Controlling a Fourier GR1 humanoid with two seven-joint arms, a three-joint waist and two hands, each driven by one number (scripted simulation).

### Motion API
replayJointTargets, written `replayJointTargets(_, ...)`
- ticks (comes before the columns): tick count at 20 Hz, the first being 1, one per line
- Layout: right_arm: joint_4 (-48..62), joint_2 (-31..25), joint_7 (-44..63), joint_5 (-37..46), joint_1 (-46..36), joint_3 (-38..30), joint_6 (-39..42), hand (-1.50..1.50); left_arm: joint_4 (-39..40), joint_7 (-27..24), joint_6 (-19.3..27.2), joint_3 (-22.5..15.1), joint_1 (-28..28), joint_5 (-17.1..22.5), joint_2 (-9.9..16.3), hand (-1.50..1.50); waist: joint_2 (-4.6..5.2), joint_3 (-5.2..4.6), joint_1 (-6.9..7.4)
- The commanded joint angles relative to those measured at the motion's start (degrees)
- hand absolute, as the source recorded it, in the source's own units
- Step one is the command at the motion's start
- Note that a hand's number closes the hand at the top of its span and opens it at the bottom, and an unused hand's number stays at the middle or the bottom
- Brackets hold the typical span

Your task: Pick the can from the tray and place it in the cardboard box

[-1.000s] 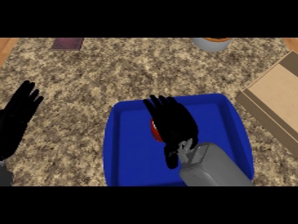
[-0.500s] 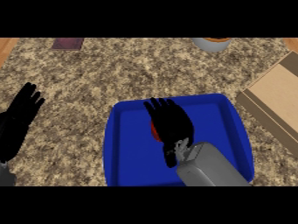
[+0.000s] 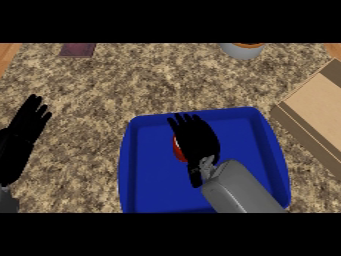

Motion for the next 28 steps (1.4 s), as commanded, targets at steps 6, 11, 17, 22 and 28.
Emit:
replayJointTargets(6, 5.68, 0.06, -5.03, 2.69, -2.62, -3.67, -1.31, -1.5, -3.26, 2.9, 1.41, -0.76, -1.1, -1.41, -1.72, 0.0, 0.0, 0.01, 0.04)
replayJointTargets(11, 6.07, -0.63, -9.15, 2.17, -5.11, -3.0, -3.88, 1.5, -2.02, -0.29, -0.12, 0.38, 2.25, -1.46, -2.3, 0.0, 0.0, 0.0, 0.12)
replayJointTargets(17, 5.29, 0.06, -9.88, 3.86, -2.85, -1.38, -5.92, 1.5, 0.68, 2.04, -1.19, 2.19, -2.8, -0.33, -0.54, 0.0, -0.01, 0.0, -0.12)
replayJointTargets(22, 6.97, -3.46, -14.04, 4.94, 0.28, -3.6, -10.33, 1.5, -2.7, 1.62, 0.35, 0.24, 0.6, -2.59, -3.01, 0.0, 0.0, 0.02, -0.09)
replayJointTargets(28, -5.71, -18.02, -16.24, -0.73, 15.57, -12.39, -9.91, 1.5, -0.7, -0.08, -1.36, 2.27, 1.76, -1.34, -1.7, 0.0, -0.26, 0.01, -1.64)
